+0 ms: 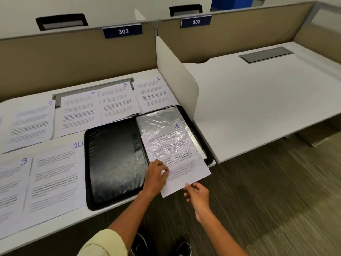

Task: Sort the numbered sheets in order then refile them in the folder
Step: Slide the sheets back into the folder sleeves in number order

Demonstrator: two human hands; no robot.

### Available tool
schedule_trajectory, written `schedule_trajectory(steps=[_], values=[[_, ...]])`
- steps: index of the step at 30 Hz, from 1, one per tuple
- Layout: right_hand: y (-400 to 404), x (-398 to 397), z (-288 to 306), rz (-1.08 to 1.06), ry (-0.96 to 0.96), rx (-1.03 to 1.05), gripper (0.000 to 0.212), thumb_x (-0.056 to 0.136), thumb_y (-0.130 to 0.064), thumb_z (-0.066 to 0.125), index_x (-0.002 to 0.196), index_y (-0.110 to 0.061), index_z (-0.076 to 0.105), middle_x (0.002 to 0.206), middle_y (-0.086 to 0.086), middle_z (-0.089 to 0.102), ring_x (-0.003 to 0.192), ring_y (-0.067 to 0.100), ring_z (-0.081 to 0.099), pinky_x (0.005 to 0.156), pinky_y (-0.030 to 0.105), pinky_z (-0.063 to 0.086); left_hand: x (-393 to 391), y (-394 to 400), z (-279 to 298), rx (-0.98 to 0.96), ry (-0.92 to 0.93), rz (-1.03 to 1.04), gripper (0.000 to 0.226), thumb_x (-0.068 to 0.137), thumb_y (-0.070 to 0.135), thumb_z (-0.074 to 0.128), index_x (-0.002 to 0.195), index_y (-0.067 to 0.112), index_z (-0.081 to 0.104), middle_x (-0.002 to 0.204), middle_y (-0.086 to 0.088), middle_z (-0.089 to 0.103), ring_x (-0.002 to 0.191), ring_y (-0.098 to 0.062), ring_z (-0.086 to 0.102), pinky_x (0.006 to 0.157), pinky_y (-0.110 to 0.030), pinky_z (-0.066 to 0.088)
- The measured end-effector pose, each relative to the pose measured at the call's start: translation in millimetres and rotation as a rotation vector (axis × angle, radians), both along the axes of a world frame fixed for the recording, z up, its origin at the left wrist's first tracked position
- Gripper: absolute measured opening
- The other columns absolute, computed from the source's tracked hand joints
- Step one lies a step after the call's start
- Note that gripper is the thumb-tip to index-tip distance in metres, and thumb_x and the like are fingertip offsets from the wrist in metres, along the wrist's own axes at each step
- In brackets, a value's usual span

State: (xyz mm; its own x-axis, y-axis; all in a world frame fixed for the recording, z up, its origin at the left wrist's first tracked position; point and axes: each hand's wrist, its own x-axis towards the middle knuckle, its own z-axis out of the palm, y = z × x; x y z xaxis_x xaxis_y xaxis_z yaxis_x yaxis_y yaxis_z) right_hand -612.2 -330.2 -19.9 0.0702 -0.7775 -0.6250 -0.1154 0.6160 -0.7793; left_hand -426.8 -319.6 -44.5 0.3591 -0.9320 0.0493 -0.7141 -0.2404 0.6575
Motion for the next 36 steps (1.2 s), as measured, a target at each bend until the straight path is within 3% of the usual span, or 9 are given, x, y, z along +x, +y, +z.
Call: schedule_trajectory(steps=[7,11,17,23,36], values=[[-2.6,2.2,-0.3,-0.014,0.018,0.013,0.009,0.092,-0.017,0.068,0.099,-0.011,0.068,0.09,0.006,0.074,0.073,0.015,0.066,0.062,0.024,0.051,7.2,-5.6,-0.9,0.009,-0.068,-0.067,0.021,0.085,0.031,0.072,0.103,0.019,0.069,0.105,0.003,0.053,0.096,-0.013,0.046,0.079,-0.028,0.043],[-0.8,1.8,-3.4,-0.015,0.022,0.014,0.01,0.092,-0.017,0.069,0.1,-0.011,0.069,0.09,0.006,0.074,0.075,0.016,0.067,0.063,0.024,0.051,10.3,-11.9,0.7,0.003,-0.102,-0.088,0.012,0.089,0.023,0.07,0.096,0.015,0.074,0.097,0.003,0.058,0.092,-0.014,0.05,0.076,-0.026,0.043],[-0.1,2.2,-7.5,-0.029,0.031,-0.005,0.011,0.091,-0.018,0.07,0.098,-0.01,0.07,0.087,0.006,0.074,0.074,0.015,0.067,0.063,0.024,0.051,12.0,-14.4,2.5,-0.015,-0.052,-0.117,0.009,0.09,0.019,0.068,0.095,0.014,0.074,0.094,0.004,0.06,0.091,-0.012,0.051,0.078,-0.025,0.045],[-16.2,17.6,-2.2,-0.047,0.017,-0.021,0.01,0.09,-0.017,0.071,0.096,-0.01,0.069,0.087,0.007,0.075,0.072,0.013,0.066,0.061,0.022,0.051,10.1,-13.1,8.6,-0.031,0.039,-0.076,0.009,0.088,0.018,0.07,0.095,0.015,0.075,0.092,0.007,0.059,0.091,-0.009,0.047,0.076,-0.014,0.035],[-39.0,48.9,-0.7,-0.057,0.042,-0.062,0.007,0.089,-0.014,0.073,0.088,-0.008,0.069,0.084,0.009,0.075,0.065,0.014,0.062,0.055,0.022,0.045,11.2,-10.7,8.7,0.01,0.157,-0.007,0.004,0.086,0.018,0.072,0.089,0.019,0.075,0.089,0.007,0.059,0.091,-0.011,0.05,0.08,-0.027,0.045]])
